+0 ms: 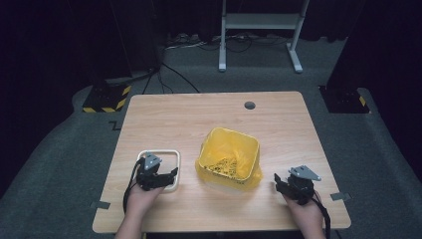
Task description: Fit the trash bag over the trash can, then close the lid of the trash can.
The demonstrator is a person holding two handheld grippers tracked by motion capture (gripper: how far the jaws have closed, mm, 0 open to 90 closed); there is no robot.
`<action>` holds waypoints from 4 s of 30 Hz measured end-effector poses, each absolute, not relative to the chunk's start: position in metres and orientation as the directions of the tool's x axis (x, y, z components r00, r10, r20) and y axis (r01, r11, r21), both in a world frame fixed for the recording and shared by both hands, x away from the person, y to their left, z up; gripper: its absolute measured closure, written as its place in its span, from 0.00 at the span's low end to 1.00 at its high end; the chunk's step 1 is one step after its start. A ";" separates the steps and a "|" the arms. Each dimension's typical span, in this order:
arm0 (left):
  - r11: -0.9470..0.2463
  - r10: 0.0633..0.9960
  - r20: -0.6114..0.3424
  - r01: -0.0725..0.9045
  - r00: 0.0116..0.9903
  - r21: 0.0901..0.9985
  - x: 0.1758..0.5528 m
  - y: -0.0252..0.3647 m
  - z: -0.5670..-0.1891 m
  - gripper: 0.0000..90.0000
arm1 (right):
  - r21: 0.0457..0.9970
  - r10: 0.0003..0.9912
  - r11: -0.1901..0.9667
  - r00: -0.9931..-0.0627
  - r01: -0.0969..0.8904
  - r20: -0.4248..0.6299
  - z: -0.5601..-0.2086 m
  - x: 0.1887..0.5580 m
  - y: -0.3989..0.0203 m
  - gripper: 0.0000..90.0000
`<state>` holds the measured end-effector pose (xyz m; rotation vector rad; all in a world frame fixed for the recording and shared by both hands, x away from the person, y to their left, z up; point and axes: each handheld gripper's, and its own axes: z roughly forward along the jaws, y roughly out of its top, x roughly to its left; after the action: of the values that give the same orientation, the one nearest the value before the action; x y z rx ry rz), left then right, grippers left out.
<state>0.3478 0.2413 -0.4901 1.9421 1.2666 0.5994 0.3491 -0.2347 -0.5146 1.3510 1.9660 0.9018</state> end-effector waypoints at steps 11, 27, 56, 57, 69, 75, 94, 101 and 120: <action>-0.202 0.955 0.016 0.611 0.295 0.765 0.334 0.276 -0.514 0.22 | 0.756 0.944 0.264 -0.323 0.599 -0.074 -0.523 0.349 -0.237 0.35; -0.099 0.993 0.041 0.601 0.109 0.793 0.334 0.315 -0.519 0.33 | 0.756 0.945 0.250 -0.324 0.605 -0.054 -0.523 0.349 -0.237 0.39; -0.012 1.000 -0.003 0.621 0.023 0.784 0.333 0.311 -0.527 0.90 | 0.753 0.947 0.228 -0.320 0.618 -0.024 -0.523 0.350 -0.239 0.40; -0.019 1.000 0.001 0.614 0.029 0.789 0.332 0.309 -0.526 0.90 | 0.752 0.947 0.226 -0.320 0.619 -0.022 -0.523 0.350 -0.239 0.40; 0.027 0.997 -0.054 0.462 0.047 0.886 0.317 0.290 -0.497 0.90 | 0.751 0.949 0.221 -0.316 0.622 -0.018 -0.523 0.351 -0.239 0.39; 0.016 0.998 -0.039 0.418 0.047 0.908 0.309 0.277 -0.485 0.90 | 0.748 0.949 0.219 -0.316 0.626 -0.013 -0.523 0.352 -0.240 0.36; 0.053 0.994 -0.081 0.321 0.074 0.946 0.295 0.243 -0.440 0.90 | 0.733 0.935 0.249 -0.355 0.632 -0.012 -0.524 0.358 -0.240 0.21; 0.060 0.989 -0.097 0.294 0.113 0.954 0.301 0.229 -0.432 0.90 | 0.736 0.934 0.259 -0.357 0.626 -0.025 -0.524 0.358 -0.239 0.20; 0.013 0.974 -0.074 0.272 0.214 0.962 0.322 0.174 -0.415 0.90 | 0.941 0.938 0.209 -0.327 0.266 -0.116 -0.481 0.319 -0.239 0.16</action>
<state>0.3224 0.1742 -0.4151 1.4682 1.2509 0.8677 0.3194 -0.2390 -0.4812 1.1313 1.7424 1.1442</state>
